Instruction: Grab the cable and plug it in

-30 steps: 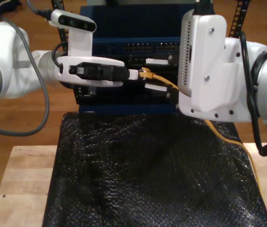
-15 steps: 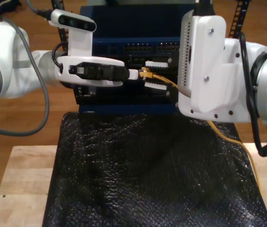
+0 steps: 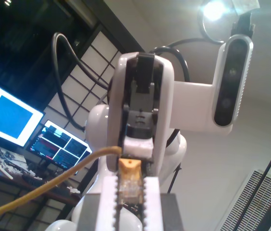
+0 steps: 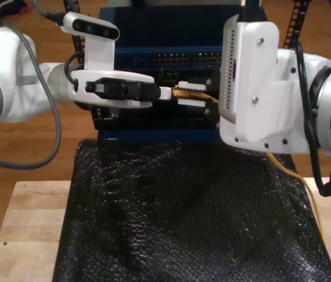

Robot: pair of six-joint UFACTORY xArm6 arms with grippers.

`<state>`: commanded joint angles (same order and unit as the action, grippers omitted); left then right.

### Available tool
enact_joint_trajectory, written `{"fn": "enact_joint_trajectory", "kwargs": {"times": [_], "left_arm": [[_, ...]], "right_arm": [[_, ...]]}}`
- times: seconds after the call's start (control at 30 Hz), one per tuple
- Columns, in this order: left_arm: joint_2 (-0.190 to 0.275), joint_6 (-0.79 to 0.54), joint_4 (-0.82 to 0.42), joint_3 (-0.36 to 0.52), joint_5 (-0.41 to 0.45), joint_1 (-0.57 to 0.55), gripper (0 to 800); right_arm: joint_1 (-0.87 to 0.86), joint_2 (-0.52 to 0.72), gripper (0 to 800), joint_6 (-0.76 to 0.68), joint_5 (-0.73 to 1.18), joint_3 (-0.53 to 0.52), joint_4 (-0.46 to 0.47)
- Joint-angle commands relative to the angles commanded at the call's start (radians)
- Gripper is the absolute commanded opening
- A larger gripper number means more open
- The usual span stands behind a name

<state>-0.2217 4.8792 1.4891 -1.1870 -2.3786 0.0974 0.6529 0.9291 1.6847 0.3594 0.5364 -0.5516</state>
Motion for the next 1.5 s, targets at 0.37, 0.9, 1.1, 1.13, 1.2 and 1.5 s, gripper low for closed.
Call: {"fn": "enact_joint_trajectory", "kwargs": {"times": [0.37, 0.9, 1.1, 1.13, 1.2, 1.5], "left_arm": [[-0.002, -0.003, 0.005, 0.002, -0.015, 0.0, 275], [0.005, -0.044, 0.058, -0.006, 0.041, 0.006, 790], [0.006, -0.044, 0.057, -0.031, 0.178, 0.071, 794], [0.006, -0.044, 0.057, -0.038, 0.199, 0.083, 794], [0.006, -0.046, 0.057, -0.06, 0.235, 0.109, 794], [0.057, -0.046, -0.081, -0.127, 0.351, 0.242, 798]], "right_arm": [[0.003, 0.0, 7, -0.005, -0.003, -0.002, 0.0], [0.002, -0.006, 0, -0.012, -0.014, 0.006, -0.005], [-0.035, -0.064, 0, -0.103, -0.012, 0.048, 0.003], [-0.049, -0.072, 0, -0.109, -0.009, 0.055, 0.003], [-0.08, -0.078, 0, -0.11, -0.003, 0.069, 0.003], [-0.261, -0.103, 0, -0.189, 0.132, 0.12, 0.011]]}}
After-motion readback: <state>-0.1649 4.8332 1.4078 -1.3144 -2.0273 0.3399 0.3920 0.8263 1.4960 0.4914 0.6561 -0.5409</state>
